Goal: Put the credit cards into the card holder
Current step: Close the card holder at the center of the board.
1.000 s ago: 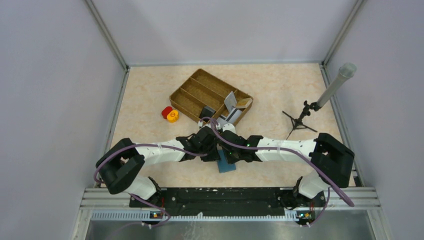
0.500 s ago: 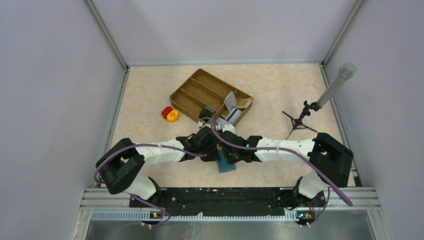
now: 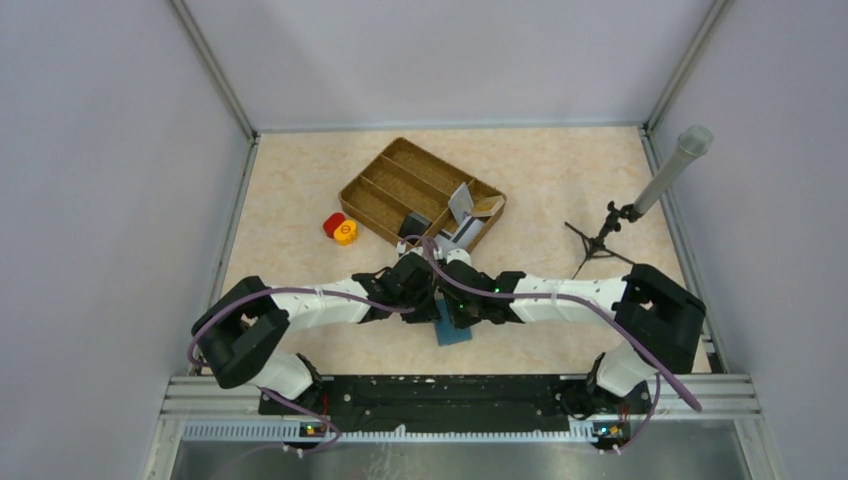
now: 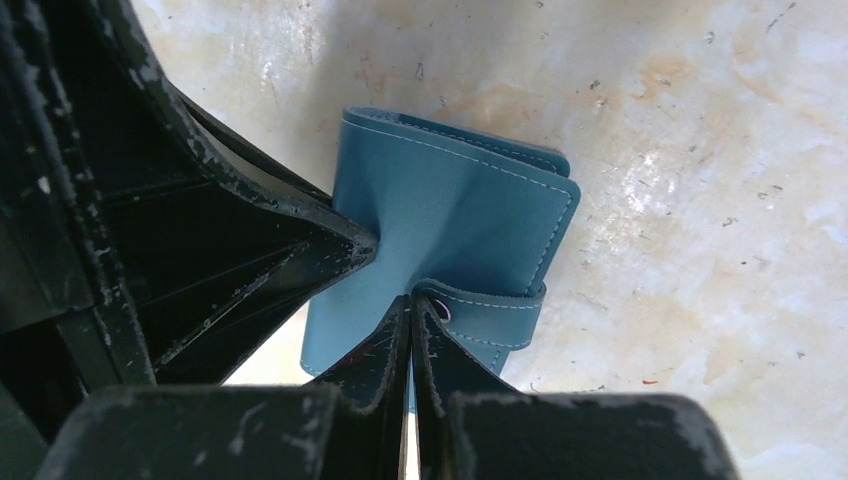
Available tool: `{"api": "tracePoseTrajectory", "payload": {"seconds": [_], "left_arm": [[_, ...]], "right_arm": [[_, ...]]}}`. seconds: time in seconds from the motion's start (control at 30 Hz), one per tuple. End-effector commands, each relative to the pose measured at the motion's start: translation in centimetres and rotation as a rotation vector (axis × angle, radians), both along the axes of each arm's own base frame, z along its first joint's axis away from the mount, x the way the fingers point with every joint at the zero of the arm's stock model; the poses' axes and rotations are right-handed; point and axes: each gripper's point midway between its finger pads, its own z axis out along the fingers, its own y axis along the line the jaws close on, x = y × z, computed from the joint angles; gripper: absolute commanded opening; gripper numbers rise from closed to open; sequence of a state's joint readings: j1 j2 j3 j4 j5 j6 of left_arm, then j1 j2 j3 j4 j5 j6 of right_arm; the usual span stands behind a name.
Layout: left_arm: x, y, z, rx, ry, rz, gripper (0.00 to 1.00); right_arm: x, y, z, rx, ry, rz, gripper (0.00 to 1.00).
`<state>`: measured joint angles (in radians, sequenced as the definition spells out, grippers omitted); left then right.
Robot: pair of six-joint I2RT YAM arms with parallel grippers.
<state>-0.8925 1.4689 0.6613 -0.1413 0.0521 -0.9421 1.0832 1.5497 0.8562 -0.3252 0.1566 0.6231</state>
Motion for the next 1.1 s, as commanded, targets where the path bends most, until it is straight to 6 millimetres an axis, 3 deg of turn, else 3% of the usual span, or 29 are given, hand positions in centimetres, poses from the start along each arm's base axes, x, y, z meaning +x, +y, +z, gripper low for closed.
{"api": "tracePoseTrajectory", "payload": {"seconds": [0.0, 0.67, 1.07], "left_arm": [[-1.4, 1.3, -2.3, 0.074, 0.036, -0.036, 0.15], [-1.5, 1.4, -2.4, 0.083, 0.042, -0.030, 0.15], [-1.4, 1.5, -2.4, 0.088, 0.040, -0.022, 0.15]], "right_arm": [[0.1, -1.2, -2.2, -0.029, 0.050, -0.006, 0.00], [-0.9, -5.2, -7.1, 0.229, 0.284, -0.141, 0.00], [-1.4, -7.9, -10.1, 0.223, 0.348, -0.231, 0.00]]}}
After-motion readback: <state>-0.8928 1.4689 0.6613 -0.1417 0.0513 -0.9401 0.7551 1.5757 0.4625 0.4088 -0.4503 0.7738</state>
